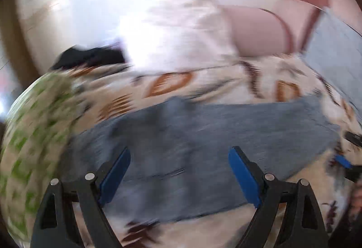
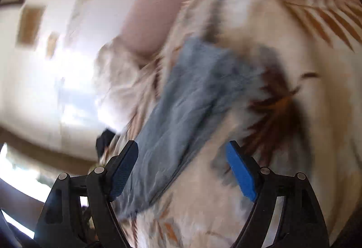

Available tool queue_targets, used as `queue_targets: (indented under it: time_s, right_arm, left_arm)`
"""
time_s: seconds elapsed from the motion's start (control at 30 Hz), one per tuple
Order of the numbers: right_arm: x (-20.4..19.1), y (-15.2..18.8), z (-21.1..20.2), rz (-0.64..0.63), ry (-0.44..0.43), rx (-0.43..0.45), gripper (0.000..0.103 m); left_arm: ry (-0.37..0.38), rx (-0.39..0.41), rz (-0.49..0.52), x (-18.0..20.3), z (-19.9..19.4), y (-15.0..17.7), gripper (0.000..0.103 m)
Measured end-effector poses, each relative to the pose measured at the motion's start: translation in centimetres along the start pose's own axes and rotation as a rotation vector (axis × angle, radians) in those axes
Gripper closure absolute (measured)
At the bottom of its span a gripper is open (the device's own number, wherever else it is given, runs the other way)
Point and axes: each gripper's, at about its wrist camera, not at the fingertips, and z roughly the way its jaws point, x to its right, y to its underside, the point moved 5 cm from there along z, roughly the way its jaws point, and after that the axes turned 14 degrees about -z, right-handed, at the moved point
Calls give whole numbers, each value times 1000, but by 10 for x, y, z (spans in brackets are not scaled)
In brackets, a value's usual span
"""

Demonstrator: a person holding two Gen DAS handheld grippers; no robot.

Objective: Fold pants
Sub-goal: 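Grasp the folded leg ends with the right gripper while the left gripper holds the waistband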

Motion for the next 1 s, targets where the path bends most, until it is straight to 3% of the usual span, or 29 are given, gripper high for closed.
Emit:
queue_targets:
  time_s: [0.1, 0.23, 0.4, 0.43, 0.47, 0.53, 0.57, 0.7, 1.0]
  right_arm:
    - [9, -9, 15, 76, -18, -8, 22]
    - [12, -19, 35, 102, 40, -18, 23]
    - [16, -33, 42, 95, 56, 9, 27]
    - [16, -34, 43, 80, 75, 14, 37]
    - [18, -33, 45, 69, 85, 16, 57]
    - [29, -31, 50, 112, 84, 1, 81]
    - [38, -29, 50, 148, 65, 3, 86]
    - [42, -30, 48, 169, 27, 13, 86]
    - [49, -25, 42, 193, 6, 42, 86]
  left_arm:
    - [82, -60, 100, 46, 17, -15, 13]
    - [115, -129, 183, 90, 42, -29, 13]
    - [187, -198, 227, 133, 70, -43, 12]
    - [204, -216, 237, 144, 77, -44, 12]
    - [217, -226, 252, 154, 82, -45, 12]
    - [248, -253, 284, 177, 94, -47, 12]
    - [262, -267, 300, 188, 100, -47, 12]
    - [341, -338, 368, 239, 120, -43, 12]
    - [527, -456, 649, 329, 147, -24, 12]
